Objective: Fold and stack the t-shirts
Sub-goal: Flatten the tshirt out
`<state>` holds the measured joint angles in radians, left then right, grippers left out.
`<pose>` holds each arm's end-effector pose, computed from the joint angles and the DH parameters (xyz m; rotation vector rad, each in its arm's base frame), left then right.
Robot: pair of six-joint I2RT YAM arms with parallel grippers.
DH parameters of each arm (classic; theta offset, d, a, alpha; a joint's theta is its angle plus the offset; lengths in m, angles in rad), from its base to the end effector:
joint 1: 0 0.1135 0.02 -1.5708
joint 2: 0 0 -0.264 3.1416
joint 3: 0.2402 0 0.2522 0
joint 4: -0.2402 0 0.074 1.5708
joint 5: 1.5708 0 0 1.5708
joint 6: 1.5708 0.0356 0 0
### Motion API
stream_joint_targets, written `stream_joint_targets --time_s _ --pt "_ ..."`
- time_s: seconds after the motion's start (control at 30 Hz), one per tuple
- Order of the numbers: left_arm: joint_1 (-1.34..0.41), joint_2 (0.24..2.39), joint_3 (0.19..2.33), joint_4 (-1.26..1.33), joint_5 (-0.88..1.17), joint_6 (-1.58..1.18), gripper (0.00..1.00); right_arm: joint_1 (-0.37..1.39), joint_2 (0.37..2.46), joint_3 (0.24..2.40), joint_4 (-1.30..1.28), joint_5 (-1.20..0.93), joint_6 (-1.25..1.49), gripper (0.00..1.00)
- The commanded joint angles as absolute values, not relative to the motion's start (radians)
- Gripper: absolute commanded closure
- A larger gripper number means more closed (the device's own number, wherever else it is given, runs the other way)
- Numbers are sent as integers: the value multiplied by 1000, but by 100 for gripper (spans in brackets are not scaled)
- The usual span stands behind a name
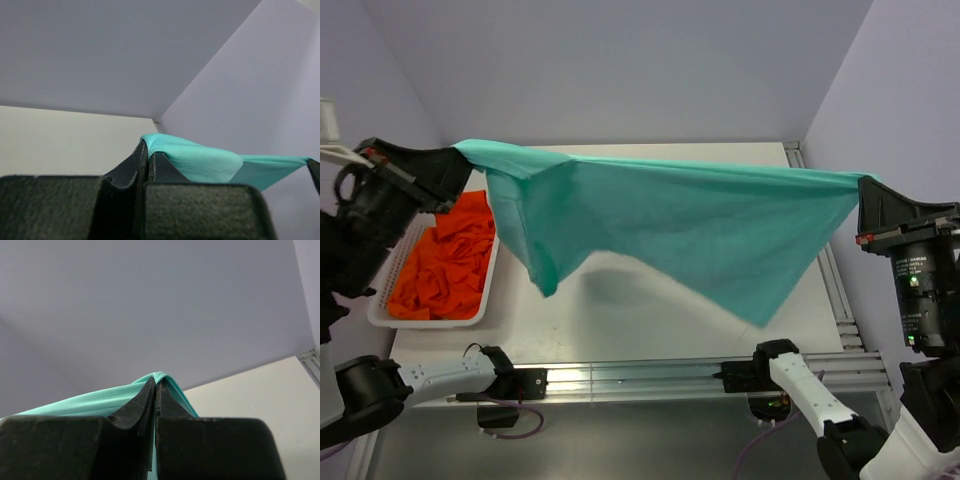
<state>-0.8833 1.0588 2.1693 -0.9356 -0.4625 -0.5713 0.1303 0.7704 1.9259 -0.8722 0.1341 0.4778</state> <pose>0.0440 -0.0285 0.6082 -0.1729 1.4629 -0.8747 -0.0198 -0.0074 0.5762 0.3386 1.2576 0.4344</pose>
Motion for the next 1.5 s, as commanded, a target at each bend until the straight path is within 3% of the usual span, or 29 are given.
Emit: stream_joint_targets --time_s 0.0,0.17,0.3,0.43,0.67,0.7,0.73,0.77,0.8,0.83,0.93,0.97,1.0,1.03,1.07,1.13,1.23,1.33,1.47 --pt "-885 1129 2071 -894 -532 -522 100 126 842 1911 -931 265 472 100" --pt "-842 1196 1875 -680 -514 -492 100 126 975 1841 -905 295 534 100" --pt "-613 1316 1784 -640 -249 -557 100 126 1107 1780 -858 275 572 100" --pt "-436 1437 1707 -554 -143 -516 100 126 1250 1685 -758 305 581 100" --pt "-296 1806 1868 -489 49 -644 100 124 1586 1773 -704 382 584 100" --pt "-278 1907 1902 -486 119 -664 82 123 1638 1816 -719 409 604 100" --pt "-234 1958 1934 -477 141 -690 53 118 1748 1929 -751 414 613 100" --pt "-210 2012 2022 -489 144 -740 12 104 1808 1998 -762 408 615 100" --pt "-186 2128 2081 -501 168 -758 1 97 1877 2087 -784 388 595 78" --pt "-146 2237 2215 -541 169 -753 0 81 2043 2350 -904 393 598 1" --pt "-123 2367 2483 -693 129 -726 1 52 2288 2845 -1089 342 624 0" --pt "-123 2388 2588 -719 126 -698 1 40 2274 2823 -1071 334 638 0" --pt "-123 2360 2579 -713 120 -693 0 31 2223 2734 -1025 333 646 0" --pt "-120 2327 2536 -686 109 -693 1 31 2063 2430 -847 321 637 0" --pt "-115 2303 2492 -672 109 -707 1 34 1981 2273 -753 316 626 0" --pt "-106 2290 2523 -715 81 -703 1 35 1861 2063 -684 339 630 0" --pt "-109 2240 2499 -741 60 -712 1 31 1873 2108 -828 391 638 0" --pt "-147 2171 2444 -811 20 -713 1 31 1798 2004 -844 396 634 0" --pt "-231 1996 2088 -798 -40 -727 5 29 1639 1769 -822 348 652 0"
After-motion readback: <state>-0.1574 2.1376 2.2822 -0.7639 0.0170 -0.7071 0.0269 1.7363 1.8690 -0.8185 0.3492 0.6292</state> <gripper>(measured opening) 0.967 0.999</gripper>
